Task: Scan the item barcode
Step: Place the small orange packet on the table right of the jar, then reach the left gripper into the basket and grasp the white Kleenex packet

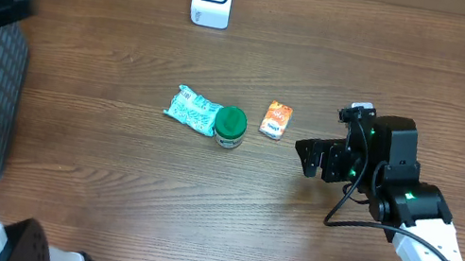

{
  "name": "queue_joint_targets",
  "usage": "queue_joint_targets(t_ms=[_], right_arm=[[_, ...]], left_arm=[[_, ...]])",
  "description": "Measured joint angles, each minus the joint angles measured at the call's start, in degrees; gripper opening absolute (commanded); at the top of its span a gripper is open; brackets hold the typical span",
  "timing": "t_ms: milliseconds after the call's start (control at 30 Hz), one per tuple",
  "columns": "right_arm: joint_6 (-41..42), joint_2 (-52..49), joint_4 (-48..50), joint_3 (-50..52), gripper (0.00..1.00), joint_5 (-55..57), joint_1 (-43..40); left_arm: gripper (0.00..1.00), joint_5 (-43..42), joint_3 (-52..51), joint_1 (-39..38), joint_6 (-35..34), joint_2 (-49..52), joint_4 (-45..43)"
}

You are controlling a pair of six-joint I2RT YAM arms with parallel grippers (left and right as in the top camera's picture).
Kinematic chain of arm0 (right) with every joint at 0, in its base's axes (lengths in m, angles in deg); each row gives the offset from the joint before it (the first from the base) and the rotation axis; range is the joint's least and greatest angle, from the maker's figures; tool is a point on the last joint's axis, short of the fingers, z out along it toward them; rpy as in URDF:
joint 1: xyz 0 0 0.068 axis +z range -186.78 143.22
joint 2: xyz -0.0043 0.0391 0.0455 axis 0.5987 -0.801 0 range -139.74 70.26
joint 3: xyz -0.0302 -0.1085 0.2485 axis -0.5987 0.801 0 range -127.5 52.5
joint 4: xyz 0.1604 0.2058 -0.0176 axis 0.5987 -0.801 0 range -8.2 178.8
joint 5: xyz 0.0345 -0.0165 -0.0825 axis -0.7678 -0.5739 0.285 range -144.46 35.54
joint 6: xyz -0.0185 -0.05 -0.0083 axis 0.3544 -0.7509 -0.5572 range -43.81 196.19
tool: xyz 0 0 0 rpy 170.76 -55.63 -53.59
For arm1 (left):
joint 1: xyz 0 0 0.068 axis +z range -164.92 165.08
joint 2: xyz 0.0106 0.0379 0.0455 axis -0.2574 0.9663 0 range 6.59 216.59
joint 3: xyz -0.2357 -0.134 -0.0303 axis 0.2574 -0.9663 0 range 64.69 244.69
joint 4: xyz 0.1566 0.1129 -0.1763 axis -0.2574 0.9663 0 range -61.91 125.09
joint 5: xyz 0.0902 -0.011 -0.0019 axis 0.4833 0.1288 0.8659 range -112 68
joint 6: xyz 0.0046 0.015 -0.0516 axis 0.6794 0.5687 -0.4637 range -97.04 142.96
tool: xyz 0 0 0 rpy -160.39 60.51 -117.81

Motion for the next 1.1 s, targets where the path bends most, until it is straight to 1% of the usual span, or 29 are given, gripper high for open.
queue_joint_targets(t_ms=[67,167,300,400,533,633,800,900,1100], right_arm=[[0.0,0.0,0.0,0.0,1.00,0.0,0.0],[0.0,0.0,0.0,0.0,1.00,0.0,0.0],[0.0,0.0,-0.5,0.0,1.00,0.0,0.0],[0.0,0.0,-0.9,0.0,1.00,0.0,0.0],[0.0,0.0,-0.9,0.0,1.00,0.0,0.0],[0.0,0.0,-1.0,0.0,1.00,0.0,0.0],[0.0,0.0,-1.6,0.0,1.00,0.0,0.0],[0.0,0.0,-1.8,0.0,1.00,0.0,0.0],[0.0,0.0,-1.9,0.0,1.00,0.0,0.0]], left_arm=[[0.66,1.4,0.0,5.4,0.0,-0.8,0.9],[0.66,2.4,-1.7,12.6,0.2,0.1,-0.3],[0.66,3.2,-8.2,20.3,0.2,2.6,-4.9],[0.66,3.6,-16.1,24.2,0.4,4.2,-9.4],[0.66,3.9,-26.4,25.5,1.7,4.9,-16.0],[0.66,3.9,-34.1,25.2,2.4,5.4,-22.9],[0.63,4.0,-42.3,24.8,2.8,7.2,-29.9],[0.62,4.0,-45.1,24.6,2.8,9.8,-32.3],[0.56,4.0,-45.6,24.0,2.8,16.4,-34.3]])
